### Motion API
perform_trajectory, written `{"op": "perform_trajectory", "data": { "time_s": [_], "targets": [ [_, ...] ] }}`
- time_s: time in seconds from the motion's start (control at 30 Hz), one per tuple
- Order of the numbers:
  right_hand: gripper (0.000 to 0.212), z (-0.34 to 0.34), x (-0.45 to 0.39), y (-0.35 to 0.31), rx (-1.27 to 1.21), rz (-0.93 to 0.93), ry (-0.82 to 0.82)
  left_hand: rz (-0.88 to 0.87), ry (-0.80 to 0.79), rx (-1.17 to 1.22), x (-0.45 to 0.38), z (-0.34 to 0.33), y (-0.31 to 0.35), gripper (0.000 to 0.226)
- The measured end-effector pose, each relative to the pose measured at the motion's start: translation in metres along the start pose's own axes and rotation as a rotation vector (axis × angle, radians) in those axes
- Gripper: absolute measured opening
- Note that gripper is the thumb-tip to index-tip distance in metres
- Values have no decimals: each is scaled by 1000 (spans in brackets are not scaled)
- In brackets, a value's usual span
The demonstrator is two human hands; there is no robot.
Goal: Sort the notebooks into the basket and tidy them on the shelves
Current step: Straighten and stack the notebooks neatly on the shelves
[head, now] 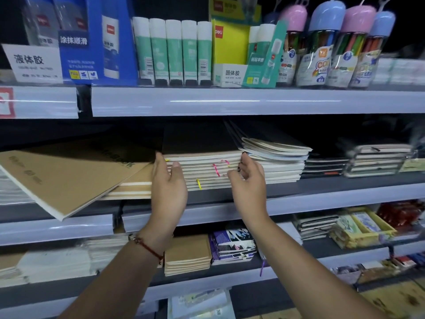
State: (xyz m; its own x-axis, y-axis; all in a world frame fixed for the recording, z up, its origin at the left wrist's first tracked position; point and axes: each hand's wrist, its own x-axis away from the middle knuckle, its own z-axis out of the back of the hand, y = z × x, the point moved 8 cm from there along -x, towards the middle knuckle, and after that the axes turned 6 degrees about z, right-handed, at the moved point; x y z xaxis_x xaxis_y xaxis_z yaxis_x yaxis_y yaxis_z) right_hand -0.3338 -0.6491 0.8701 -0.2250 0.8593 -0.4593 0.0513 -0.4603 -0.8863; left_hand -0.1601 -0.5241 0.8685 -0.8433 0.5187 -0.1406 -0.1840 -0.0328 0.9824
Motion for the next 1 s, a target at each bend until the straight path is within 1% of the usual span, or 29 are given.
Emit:
{"op": "perform_trajectory", "data": {
  "time_s": [0.07, 0.17, 0.23, 0.3, 0.4, 0.47, 0.5, 0.63, 0.77, 0.83, 0.9, 1.0],
  "targets": [
    [53, 5, 1, 2, -37, -30, -37, -1, -23, -23, 9, 1, 5, 74],
    [44, 24, 7, 5, -113, -70, -45, -189, 35, -66, 44, -2, 30, 65],
    [35, 47, 8, 5, -128, -79, -6, -270, 3, -39, 67, -17, 36, 61],
    [28, 76, 1, 7, -118, -86, 52, -242, -94, 23, 75, -41, 37, 57],
    [25, 123, -22, 12, -103, -107, 162, -94, -196, 131, 66, -81, 42, 54],
    [25, 149, -37, 16, -96, -121, 216, 11, -224, 221, 60, -101, 39, 56],
    [26, 158, -43, 17, -93, -125, 225, 26, -229, 240, 59, -109, 40, 57],
    [31, 169, -57, 31, -55, -158, 204, -48, -181, 132, 65, -125, 43, 60],
    [40, 164, -66, 31, -31, -158, 193, -160, -175, 45, 63, -130, 47, 63],
    [43, 161, -69, 27, -19, -148, 167, -197, -162, 27, 62, -131, 50, 63],
    [47, 161, -74, 26, 0, -136, 131, -229, -145, -39, 61, -134, 55, 63],
    [55, 156, -83, 27, 3, -163, 29, -131, -162, -106, 57, -145, 54, 67]
  ]
}}
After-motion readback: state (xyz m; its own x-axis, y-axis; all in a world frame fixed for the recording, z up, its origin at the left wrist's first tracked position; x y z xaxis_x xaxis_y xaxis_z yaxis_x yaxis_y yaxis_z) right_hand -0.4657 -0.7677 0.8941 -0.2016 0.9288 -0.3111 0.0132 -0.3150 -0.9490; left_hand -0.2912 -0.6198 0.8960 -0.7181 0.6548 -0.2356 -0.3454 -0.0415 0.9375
